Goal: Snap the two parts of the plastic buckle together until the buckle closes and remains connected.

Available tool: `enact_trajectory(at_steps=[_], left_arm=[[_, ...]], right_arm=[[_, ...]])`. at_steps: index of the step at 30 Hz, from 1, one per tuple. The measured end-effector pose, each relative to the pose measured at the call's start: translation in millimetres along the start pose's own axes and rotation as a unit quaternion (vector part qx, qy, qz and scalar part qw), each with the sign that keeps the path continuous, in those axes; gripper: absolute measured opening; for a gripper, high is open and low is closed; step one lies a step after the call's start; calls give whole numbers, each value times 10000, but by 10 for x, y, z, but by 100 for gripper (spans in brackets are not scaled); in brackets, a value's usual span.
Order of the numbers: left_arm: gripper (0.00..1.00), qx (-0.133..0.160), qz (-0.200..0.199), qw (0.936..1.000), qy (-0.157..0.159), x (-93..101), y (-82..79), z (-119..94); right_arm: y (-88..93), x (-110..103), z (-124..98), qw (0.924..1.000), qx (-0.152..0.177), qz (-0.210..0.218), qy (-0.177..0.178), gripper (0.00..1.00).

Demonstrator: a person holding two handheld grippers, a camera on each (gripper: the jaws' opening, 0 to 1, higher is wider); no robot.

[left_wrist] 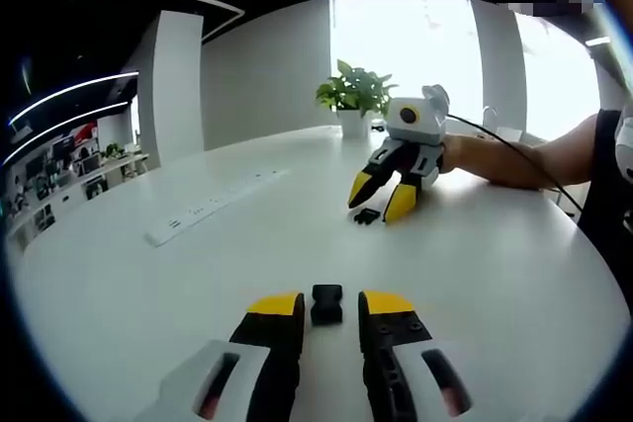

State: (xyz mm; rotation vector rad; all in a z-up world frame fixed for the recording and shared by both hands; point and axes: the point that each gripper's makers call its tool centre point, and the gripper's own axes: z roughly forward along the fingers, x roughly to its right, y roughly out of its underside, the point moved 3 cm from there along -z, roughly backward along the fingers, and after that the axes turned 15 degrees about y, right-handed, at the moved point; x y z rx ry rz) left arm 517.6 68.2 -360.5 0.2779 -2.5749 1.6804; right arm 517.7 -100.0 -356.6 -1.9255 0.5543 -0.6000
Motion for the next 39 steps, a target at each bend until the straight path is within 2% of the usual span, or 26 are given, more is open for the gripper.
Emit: enact_trajectory(at_steps=[39], left_arm=[[19,51,-116,9999,84,6,25,17]], right_arm=[[26,-22,10,9999,41,-46,-103,21]])
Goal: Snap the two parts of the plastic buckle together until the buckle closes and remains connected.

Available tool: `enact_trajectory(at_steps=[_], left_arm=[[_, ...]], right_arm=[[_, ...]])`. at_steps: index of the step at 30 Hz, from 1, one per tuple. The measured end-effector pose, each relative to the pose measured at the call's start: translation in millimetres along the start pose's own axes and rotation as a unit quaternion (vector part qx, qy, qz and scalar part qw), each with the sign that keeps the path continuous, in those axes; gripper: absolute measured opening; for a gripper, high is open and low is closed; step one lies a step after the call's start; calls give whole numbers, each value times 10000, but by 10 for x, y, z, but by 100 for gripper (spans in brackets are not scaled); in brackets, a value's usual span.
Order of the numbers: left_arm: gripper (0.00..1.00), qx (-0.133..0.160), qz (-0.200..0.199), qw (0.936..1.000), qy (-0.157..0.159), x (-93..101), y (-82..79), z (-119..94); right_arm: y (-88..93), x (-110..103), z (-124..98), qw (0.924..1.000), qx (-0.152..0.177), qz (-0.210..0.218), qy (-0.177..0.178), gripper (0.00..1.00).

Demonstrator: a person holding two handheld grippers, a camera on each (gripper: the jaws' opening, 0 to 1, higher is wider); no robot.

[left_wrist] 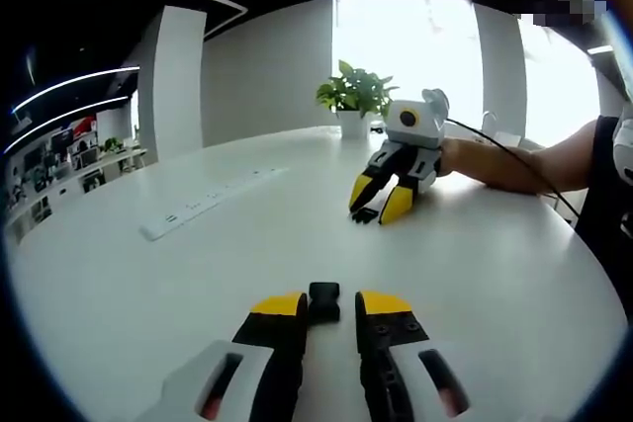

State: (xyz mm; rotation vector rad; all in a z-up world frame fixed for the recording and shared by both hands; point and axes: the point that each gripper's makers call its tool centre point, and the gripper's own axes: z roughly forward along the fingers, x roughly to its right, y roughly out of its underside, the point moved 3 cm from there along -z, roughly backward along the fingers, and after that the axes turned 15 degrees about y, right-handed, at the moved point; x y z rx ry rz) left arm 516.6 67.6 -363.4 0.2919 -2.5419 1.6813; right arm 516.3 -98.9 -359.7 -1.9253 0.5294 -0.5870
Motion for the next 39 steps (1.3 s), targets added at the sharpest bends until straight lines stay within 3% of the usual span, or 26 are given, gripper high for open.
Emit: enact_trajectory(at_steps=[39], left_arm=[[13,43,-193,9998,-85,-36,22,-2]], right_arm=[[16,10,-25,9999,42,102,90,18]])
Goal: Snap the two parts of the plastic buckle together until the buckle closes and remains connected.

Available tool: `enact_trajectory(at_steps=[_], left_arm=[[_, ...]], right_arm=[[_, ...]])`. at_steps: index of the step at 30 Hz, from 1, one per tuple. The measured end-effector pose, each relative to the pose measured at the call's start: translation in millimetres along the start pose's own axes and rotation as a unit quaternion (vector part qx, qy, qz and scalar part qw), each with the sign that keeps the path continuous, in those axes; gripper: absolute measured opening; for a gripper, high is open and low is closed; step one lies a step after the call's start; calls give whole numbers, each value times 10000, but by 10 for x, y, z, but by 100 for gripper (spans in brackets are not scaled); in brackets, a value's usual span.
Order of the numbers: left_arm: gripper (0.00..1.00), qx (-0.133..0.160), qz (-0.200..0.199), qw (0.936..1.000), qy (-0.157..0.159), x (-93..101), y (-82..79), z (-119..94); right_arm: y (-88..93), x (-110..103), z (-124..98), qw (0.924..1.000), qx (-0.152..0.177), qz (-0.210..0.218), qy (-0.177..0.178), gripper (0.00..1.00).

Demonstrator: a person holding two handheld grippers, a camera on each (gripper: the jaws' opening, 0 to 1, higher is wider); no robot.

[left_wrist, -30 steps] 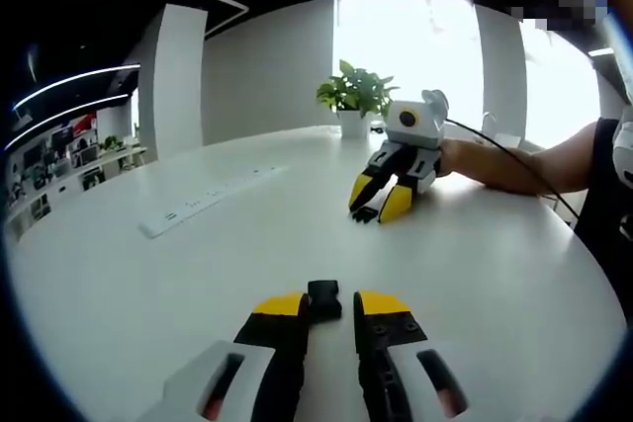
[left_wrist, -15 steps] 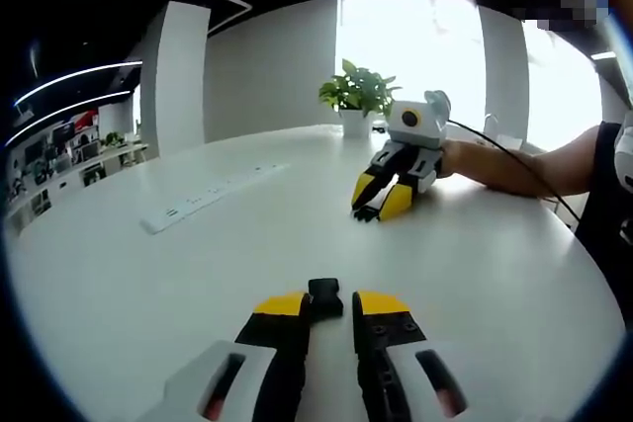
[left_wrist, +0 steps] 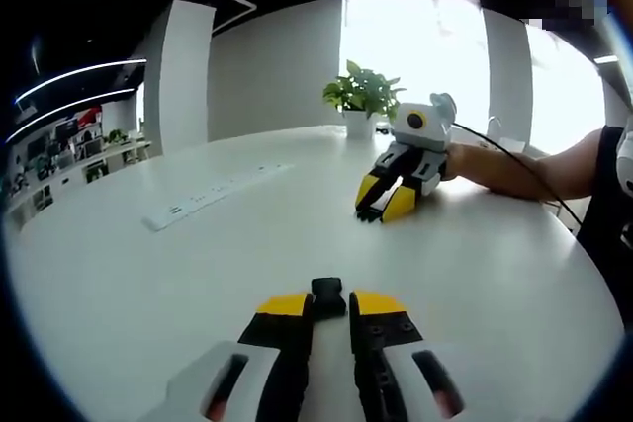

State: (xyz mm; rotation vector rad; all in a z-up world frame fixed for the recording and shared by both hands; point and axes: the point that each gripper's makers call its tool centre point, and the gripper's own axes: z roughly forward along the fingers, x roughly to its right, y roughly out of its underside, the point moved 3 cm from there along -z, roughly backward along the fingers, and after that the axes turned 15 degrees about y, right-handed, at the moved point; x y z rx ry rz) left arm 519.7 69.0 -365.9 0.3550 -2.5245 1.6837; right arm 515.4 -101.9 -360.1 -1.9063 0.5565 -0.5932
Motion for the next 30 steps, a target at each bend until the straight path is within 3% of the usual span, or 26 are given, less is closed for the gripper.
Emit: enact_trajectory(at_steps=[30], left_arm=[[12,-62,140,9999,-27,0,9,-21]], right_arm=[[-5,-6,2,9999,46,-70,74,13]])
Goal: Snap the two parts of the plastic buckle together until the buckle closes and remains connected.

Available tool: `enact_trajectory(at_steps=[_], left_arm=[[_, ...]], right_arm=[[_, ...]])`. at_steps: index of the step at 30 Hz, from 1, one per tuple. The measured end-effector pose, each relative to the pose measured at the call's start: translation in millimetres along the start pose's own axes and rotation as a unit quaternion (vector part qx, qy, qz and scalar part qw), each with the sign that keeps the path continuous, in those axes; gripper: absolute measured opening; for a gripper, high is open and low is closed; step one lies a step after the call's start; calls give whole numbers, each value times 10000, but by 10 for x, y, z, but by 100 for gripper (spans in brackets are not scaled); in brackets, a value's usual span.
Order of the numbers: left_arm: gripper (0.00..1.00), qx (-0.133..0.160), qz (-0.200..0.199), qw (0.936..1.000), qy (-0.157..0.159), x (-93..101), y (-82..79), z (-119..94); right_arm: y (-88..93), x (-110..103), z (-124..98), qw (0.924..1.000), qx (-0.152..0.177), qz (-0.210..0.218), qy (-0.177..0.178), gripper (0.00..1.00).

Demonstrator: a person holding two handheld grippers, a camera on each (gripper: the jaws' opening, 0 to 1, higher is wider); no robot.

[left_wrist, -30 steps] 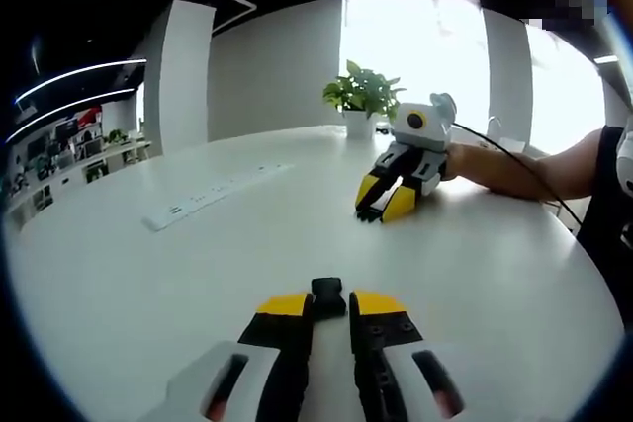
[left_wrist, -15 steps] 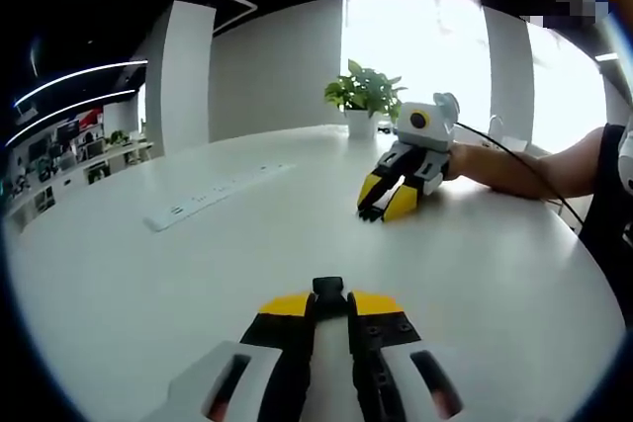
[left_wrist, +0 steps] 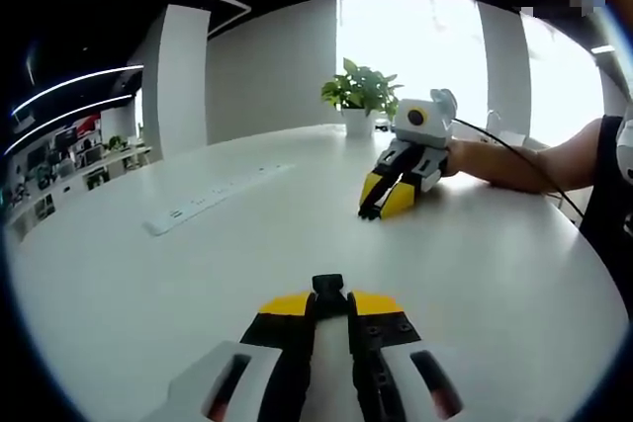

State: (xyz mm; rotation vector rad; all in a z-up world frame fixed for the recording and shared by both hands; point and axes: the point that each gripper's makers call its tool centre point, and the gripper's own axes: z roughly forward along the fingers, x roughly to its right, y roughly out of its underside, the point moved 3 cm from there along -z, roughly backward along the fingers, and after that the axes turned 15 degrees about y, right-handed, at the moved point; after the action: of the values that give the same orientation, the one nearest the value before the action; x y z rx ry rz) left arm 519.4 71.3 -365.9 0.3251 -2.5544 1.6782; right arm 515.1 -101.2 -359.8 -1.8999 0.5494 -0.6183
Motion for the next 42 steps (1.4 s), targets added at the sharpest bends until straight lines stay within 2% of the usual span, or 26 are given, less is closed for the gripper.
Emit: enact_trajectory(at_steps=[35,42], left_arm=[[11,-29,-16,10000,-38,-6,-17,45],[10,60,-96,9998,-139,-41,-38,23]], right_arm=[[12,-4,-16,10000,-54,9,23,12],[7,-1,-10,10000,-75,0,24,12]])
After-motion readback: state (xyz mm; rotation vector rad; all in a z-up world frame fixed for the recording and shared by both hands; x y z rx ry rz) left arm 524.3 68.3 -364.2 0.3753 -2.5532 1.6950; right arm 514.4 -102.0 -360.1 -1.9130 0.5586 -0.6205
